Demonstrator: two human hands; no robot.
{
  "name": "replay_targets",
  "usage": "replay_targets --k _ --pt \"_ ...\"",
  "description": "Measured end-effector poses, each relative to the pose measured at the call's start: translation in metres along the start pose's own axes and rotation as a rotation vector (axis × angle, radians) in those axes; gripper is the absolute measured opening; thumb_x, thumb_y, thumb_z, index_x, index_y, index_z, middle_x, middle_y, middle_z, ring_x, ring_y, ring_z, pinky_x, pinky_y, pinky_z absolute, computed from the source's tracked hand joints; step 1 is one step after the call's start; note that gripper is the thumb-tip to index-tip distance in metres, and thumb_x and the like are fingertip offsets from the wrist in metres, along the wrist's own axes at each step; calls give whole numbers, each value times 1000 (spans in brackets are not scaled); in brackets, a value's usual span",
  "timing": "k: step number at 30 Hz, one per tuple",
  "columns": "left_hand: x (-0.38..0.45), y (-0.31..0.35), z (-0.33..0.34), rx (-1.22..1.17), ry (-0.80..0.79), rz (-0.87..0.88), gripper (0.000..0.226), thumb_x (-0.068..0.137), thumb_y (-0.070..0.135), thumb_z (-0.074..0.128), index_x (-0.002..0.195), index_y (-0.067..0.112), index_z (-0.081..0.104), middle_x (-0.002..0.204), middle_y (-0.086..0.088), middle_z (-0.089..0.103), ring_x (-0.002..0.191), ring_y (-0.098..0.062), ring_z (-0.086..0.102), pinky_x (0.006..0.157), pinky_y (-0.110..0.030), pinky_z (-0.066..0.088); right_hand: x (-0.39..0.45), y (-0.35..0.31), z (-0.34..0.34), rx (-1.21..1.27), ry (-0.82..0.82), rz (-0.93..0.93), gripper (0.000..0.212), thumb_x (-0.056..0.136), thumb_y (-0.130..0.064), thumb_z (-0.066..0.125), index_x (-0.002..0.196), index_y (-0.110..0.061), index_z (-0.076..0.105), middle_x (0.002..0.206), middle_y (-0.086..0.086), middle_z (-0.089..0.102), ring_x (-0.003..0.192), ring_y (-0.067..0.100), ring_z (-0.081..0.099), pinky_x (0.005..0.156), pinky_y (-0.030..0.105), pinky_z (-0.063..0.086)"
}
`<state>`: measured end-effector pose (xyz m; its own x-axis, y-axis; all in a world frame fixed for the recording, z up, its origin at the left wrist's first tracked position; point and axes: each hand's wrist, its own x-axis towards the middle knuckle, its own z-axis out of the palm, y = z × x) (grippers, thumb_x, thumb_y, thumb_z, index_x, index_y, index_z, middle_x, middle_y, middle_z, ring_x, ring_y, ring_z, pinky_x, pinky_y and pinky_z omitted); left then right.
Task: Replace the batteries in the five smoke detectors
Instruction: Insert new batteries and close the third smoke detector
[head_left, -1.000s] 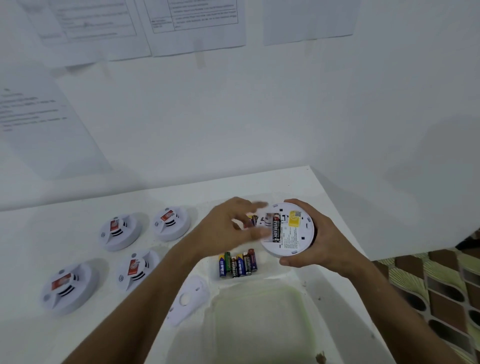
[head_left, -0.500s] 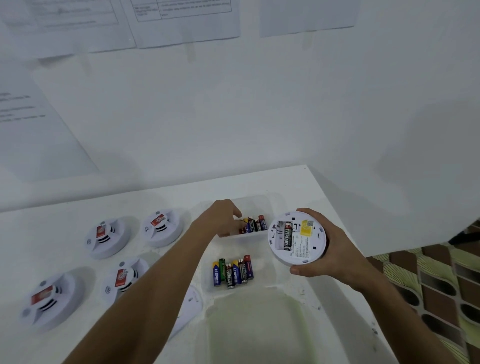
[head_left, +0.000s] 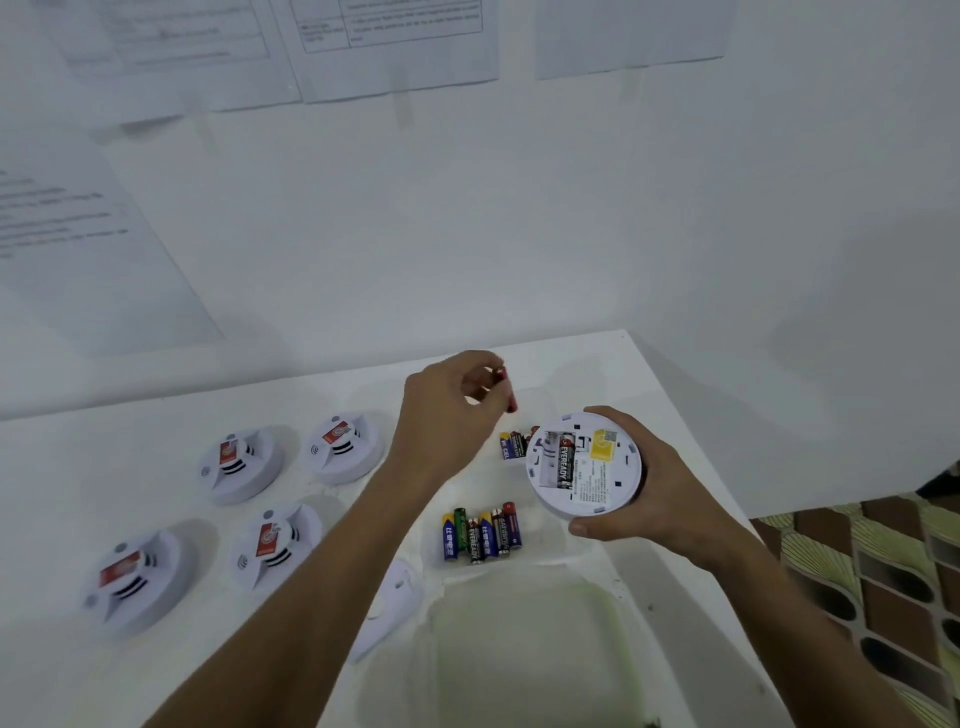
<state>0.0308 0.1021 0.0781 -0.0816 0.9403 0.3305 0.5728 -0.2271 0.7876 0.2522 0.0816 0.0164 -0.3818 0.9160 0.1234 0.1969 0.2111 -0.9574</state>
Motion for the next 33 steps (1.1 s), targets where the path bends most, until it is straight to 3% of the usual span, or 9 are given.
replay_targets --k 5,10,15,19,21,24,26,29,33 --pt "-49 13 -10 -85 -31 128 18 83 11 72 91 28 71 77 16 70 73 -2 66 65 -20 56 4 -8 16 48 -30 -40 89 51 -3 92 129 -24 53 116 -7 67 110 14 63 84 26 57" --pt "-79 -16 -7 122 113 393 11 84 16 71 95 14 74 91 8 73 80 -2 63 71 -14 52 6 -11 27 51 -64 -65 91 51 -5 92 131 -20 53 119 -5 67 111 18 64 88 31 57" --pt "-97 -33 -13 243 139 550 16 85 19 69 92 6 75 92 -3 74 86 -15 68 77 -29 56 7 -13 38 36 -80 -69 92 48 -13 93 130 -23 52 118 -8 67 110 14 64 89 28 57" --pt "-104 -37 -23 172 78 423 16 84 26 70 88 13 78 94 3 73 91 -7 65 81 -26 54 8 -14 46 34 -120 -79 93 49 -7 95 130 -23 53 118 -8 66 111 13 63 89 27 56" --pt "-107 -30 -32 79 52 218 14 79 28 77 90 19 76 98 10 70 92 -2 63 79 -23 53 7 -16 50 41 -152 -85 93 50 -1 95 129 -25 54 119 -7 66 113 13 63 88 26 55" --pt "-104 -19 -45 -20 -88 -178 39 74 32 82 108 36 64 108 16 64 95 0 63 76 -16 53 7 -19 53 38 -179 -96 92 49 -3 95 127 -29 55 117 -9 65 112 13 62 85 23 55" --pt "-102 -18 -53 -125 -201 -317 59 73 29 83 125 37 54 112 11 66 95 -2 66 79 -18 55 8 -21 57 38 -217 -97 93 50 2 95 129 -25 54 116 -9 66 111 12 63 82 22 55" --pt "-105 -17 -62 -172 -271 -364 75 72 25 84 137 35 45 104 5 73 90 -5 71 82 -24 57 7 -22 64 31 -255 -93 94 50 6 94 131 -21 54 116 -11 65 110 9 62 80 21 55" --pt "-112 -21 -70 -187 -217 -380 79 68 27 87 135 34 46 92 -1 75 83 -11 72 79 -26 58 6 -23 72 45 -300 -85 97 50 8 93 133 -21 52 117 -12 65 110 8 62 78 22 56"
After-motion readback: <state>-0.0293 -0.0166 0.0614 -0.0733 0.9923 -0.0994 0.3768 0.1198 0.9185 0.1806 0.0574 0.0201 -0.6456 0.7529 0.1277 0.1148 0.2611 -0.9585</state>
